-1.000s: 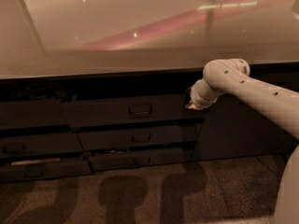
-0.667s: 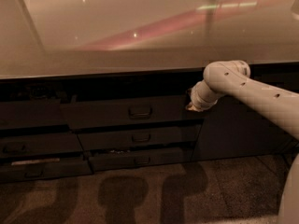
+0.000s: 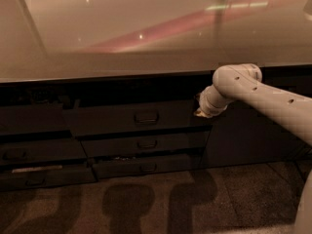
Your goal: Open top drawer
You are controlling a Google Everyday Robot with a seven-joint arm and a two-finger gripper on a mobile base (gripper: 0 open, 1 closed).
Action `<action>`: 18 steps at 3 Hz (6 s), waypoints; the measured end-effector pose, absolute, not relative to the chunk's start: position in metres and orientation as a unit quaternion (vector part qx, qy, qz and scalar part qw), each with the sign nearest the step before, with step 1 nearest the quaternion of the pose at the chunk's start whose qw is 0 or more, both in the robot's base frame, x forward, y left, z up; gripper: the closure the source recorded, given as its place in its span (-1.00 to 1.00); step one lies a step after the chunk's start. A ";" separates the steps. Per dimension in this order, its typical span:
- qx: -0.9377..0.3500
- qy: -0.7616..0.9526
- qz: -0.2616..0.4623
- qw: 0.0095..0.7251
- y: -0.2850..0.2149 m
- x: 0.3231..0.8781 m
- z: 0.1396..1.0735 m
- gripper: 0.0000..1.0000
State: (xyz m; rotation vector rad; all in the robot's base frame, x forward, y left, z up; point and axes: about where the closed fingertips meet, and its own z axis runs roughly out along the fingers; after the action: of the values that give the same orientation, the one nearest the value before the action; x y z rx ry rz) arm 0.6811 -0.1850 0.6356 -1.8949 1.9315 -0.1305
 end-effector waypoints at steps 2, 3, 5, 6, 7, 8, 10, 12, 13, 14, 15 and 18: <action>-0.685 0.695 -0.048 0.214 -0.186 0.673 0.633 1.00; -0.685 0.695 -0.048 0.214 -0.186 0.673 0.636 1.00; -0.691 0.688 -0.044 0.220 -0.184 0.666 0.638 1.00; -0.694 0.684 -0.042 0.221 -0.184 0.658 0.636 1.00; -0.694 0.684 -0.042 0.221 -0.184 0.658 0.638 1.00; -0.697 0.681 -0.040 0.223 -0.184 0.648 0.635 1.00; -0.699 0.678 -0.038 0.225 -0.185 0.638 0.634 1.00; -0.700 0.676 -0.037 0.228 -0.185 0.629 0.634 1.00; -0.700 0.676 -0.037 0.228 -0.185 0.629 0.637 1.00; -0.702 0.673 -0.036 0.230 -0.186 0.621 0.634 1.00; -0.702 0.673 -0.036 0.230 -0.186 0.621 0.637 1.00; -0.705 0.668 -0.037 0.235 -0.187 0.605 0.634 1.00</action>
Offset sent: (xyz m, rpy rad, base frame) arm -0.3063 -0.0304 -0.2157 -0.1267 -0.0258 0.1646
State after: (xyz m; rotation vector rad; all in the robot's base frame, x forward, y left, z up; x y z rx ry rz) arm 0.6054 -0.1867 0.6335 -1.9354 1.8331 -0.1018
